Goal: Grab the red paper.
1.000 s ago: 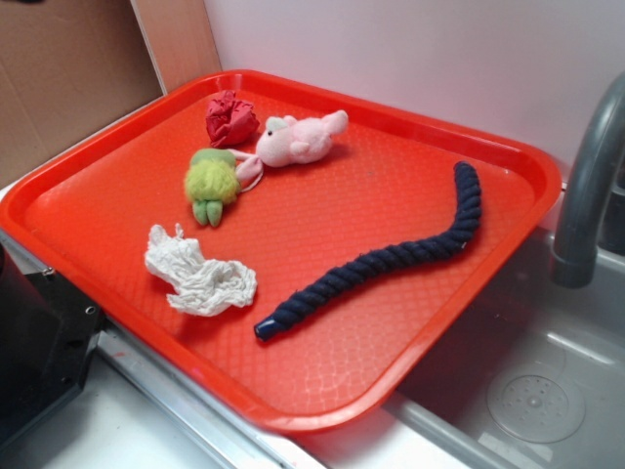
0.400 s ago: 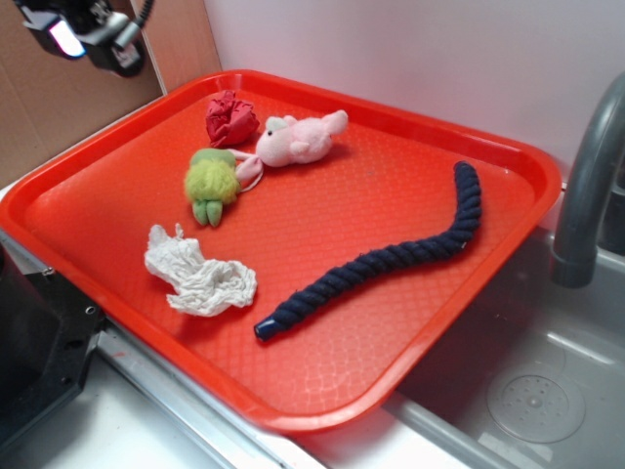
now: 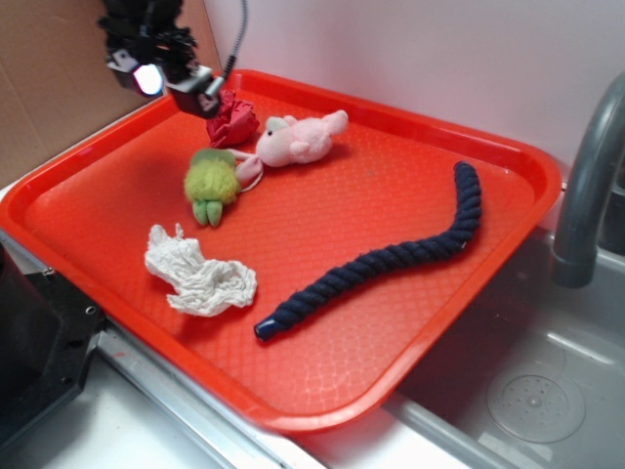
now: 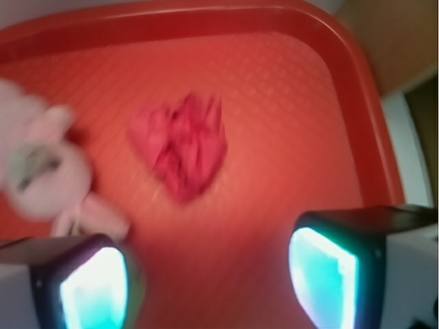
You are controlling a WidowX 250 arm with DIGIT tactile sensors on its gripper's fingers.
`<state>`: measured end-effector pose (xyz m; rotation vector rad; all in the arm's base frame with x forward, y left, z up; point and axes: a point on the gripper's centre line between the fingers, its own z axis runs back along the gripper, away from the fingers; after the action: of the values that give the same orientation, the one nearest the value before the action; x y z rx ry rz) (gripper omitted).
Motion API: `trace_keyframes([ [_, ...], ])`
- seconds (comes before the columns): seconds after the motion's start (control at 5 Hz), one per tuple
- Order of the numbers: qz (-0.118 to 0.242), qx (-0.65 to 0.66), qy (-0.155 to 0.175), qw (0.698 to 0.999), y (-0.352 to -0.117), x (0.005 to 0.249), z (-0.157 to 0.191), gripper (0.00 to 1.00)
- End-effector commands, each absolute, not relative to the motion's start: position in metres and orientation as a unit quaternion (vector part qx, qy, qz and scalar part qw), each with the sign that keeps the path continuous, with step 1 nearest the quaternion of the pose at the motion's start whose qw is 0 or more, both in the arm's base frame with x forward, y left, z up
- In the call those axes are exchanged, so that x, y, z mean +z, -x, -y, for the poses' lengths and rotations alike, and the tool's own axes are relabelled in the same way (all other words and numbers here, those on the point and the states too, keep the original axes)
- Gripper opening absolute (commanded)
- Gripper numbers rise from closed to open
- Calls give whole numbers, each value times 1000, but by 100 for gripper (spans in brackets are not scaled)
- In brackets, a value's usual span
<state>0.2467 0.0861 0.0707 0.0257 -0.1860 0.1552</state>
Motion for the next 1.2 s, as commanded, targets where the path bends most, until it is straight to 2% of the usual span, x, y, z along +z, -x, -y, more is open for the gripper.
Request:
trace_keyframes([
  [0.0, 83, 38, -17, 996, -288, 38, -99, 100],
  [0.2, 70, 12, -11, 997, -297, 21, -97, 100],
  [0.4, 71, -5, -8, 997, -302, 15, -93, 100],
  [0.6, 72, -9, -8, 997, -301, 15, -91, 1],
  [0.8, 75, -6, -9, 997, -299, 15, -92, 0],
  [1.0, 50, -26, -11, 998, -293, 21, -89, 0],
])
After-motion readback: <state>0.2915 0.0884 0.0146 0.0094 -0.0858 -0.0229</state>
